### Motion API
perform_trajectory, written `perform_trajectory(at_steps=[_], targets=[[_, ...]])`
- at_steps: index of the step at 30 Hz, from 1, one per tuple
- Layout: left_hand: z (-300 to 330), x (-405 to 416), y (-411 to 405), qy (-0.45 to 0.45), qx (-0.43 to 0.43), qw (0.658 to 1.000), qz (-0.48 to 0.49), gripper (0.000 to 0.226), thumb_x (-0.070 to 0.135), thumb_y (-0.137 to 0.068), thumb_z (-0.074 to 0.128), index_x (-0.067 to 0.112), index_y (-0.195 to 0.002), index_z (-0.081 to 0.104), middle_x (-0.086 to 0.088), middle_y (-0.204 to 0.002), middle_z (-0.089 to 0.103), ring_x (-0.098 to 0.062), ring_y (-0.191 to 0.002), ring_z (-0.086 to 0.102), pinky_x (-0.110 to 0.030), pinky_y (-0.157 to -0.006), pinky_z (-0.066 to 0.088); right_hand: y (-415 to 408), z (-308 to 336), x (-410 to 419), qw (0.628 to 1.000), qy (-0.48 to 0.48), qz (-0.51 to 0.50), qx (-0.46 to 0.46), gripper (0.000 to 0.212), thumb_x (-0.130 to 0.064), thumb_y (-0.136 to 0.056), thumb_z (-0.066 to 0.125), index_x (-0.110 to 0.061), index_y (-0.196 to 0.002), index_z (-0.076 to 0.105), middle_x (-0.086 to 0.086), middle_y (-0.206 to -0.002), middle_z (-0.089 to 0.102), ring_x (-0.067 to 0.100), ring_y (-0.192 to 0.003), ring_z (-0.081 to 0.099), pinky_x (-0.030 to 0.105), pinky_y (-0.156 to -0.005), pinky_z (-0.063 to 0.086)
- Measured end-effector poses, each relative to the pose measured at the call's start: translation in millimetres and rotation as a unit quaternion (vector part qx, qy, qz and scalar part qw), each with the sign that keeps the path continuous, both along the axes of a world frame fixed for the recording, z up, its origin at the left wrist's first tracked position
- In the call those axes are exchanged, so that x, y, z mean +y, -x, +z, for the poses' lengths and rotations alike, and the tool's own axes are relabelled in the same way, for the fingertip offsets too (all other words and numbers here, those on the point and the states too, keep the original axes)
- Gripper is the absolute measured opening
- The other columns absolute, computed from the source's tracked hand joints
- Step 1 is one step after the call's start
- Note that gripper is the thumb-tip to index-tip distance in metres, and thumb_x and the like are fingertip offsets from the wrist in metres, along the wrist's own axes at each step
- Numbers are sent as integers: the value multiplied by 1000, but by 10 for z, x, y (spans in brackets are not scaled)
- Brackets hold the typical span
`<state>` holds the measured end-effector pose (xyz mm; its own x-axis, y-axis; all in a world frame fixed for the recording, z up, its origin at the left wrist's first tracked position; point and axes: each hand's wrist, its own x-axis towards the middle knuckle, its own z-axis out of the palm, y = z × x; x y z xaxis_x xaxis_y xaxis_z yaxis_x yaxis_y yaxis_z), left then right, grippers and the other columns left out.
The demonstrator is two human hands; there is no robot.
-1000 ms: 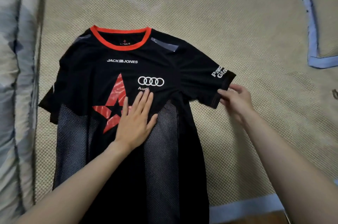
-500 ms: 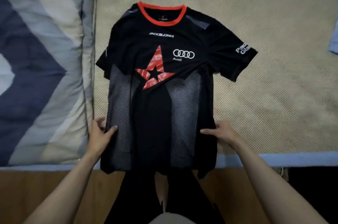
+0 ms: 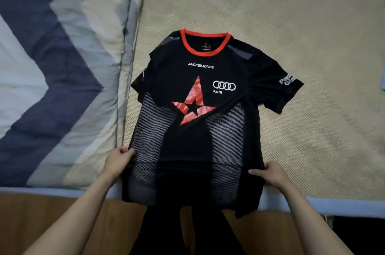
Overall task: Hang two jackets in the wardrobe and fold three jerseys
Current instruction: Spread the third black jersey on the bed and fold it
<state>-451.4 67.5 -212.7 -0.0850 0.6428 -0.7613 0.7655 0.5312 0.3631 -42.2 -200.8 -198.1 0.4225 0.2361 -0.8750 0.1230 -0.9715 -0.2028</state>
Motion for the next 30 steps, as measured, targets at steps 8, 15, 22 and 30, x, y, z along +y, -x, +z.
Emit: perform_trajectory(at_steps=[8,15,22,30], targets=[[-125,1398,-1237,-58,-279,939,192,17,20,-98,62,12,-84,59,-1,-64,68,-6,-48,62,-17,-42,47,-134,77,885,946,138,239,-166,34,-54,-81,68,-21,-88,60,2,-87,68,25,-86,69,32,-74,53],[80,2248,-1584,-219,-245,938,106,12,19,-98,62,11,-106,67,4,-81,63,-4,-73,61,-14,-68,47,331,173,2140,963,-66,200,-169,22,-48,-87,63,-26,-85,65,-3,-88,68,28,-90,68,36,-79,52],[598,2716,-1124,-406,-99,906,69,31,28,-93,62,5,-114,67,3,-90,62,-4,-76,55,-17,-78,42,986,192,3274,956,-286,53,-28,8,-35,-80,68,-29,-79,64,-10,-72,68,14,-73,70,43,-79,60],[819,2806,-1041,-279,-258,912,152,10,19,-97,63,24,-90,56,3,-84,58,-8,-59,61,-25,-48,54,1888,448,4341,905,-407,60,109,74,-18,-82,78,-18,-145,39,2,-133,55,15,-95,68,28,-92,51]])
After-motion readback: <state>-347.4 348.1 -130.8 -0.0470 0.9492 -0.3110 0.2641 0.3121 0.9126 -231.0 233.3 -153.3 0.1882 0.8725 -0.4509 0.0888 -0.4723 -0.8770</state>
